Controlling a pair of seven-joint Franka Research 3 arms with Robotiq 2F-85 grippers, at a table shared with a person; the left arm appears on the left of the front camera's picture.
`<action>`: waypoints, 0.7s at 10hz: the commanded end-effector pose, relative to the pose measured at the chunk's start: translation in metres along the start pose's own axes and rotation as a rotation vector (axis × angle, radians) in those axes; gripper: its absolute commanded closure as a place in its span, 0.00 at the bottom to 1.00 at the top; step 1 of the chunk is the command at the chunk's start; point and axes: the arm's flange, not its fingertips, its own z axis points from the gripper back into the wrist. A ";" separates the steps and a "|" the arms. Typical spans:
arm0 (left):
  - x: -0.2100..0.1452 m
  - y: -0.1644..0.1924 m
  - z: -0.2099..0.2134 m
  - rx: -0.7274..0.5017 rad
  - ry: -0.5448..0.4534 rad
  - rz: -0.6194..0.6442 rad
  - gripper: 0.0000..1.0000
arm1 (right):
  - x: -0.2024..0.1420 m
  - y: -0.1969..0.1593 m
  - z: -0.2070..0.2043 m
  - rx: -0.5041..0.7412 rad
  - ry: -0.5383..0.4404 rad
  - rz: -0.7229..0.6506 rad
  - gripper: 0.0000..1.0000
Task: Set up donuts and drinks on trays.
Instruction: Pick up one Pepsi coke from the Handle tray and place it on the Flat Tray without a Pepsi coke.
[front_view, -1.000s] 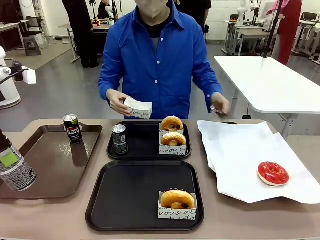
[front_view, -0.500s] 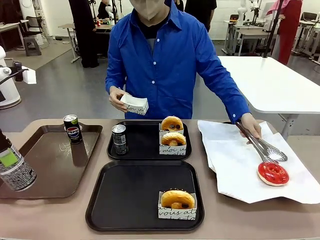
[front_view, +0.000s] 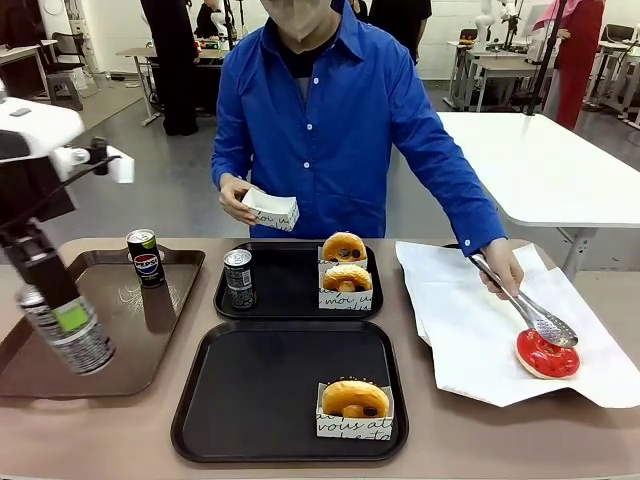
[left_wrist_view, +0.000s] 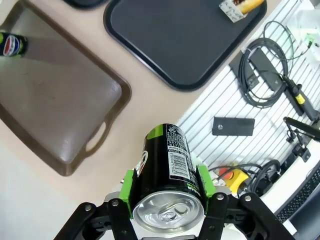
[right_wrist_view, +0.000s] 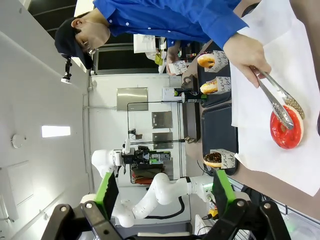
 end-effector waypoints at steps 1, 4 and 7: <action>0.025 0.001 0.006 0.003 -0.034 0.017 0.41 | -0.001 0.001 0.000 0.015 0.000 0.004 0.00; 0.062 -0.006 -0.023 0.002 -0.057 0.027 0.41 | -0.001 0.001 0.000 0.015 0.000 0.004 0.00; 0.102 -0.001 -0.071 -0.022 0.001 0.049 0.41 | -0.001 0.001 0.000 0.015 0.000 0.004 0.00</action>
